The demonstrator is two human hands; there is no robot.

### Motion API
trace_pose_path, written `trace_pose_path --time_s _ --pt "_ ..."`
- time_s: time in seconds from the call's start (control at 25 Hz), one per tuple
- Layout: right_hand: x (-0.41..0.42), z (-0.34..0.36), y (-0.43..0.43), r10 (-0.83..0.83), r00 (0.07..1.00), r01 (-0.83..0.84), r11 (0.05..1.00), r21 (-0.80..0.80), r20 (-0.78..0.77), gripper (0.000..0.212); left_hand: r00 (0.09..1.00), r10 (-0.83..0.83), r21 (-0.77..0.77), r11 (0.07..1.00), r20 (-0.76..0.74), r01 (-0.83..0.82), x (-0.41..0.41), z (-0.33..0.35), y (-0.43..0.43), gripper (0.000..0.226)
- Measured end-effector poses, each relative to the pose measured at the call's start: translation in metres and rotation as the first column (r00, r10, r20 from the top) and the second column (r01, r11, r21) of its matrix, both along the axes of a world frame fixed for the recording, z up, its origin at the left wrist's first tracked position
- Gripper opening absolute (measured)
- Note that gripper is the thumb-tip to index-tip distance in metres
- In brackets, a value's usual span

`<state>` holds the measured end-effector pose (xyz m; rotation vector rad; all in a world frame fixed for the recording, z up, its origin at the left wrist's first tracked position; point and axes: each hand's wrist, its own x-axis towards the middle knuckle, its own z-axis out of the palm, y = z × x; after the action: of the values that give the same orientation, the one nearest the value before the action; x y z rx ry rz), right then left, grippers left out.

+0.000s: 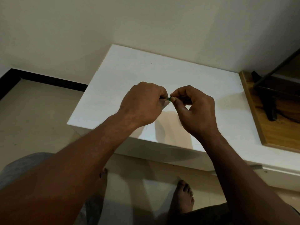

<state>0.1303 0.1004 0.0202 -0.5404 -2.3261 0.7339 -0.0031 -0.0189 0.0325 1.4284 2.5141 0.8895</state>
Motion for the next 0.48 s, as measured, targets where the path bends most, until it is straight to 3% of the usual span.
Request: trace_pose_path --time_s 0.28,0.48 --pt "-0.0006 -0.0002 -0.0018 -0.01 1.0 0.01 0.999 0.04 0.006 0.008 1.0 0.006 -0.003 1.0 -0.01 -0.006 0.0018 0.0021 -0.0006 0.016" --pt "-0.0027 -0.0011 -0.0055 -0.03 1.0 0.029 0.994 -0.11 -0.008 0.012 0.999 0.007 -0.042 0.999 -0.035 -0.009 0.0028 0.0035 -0.0024 0.017"
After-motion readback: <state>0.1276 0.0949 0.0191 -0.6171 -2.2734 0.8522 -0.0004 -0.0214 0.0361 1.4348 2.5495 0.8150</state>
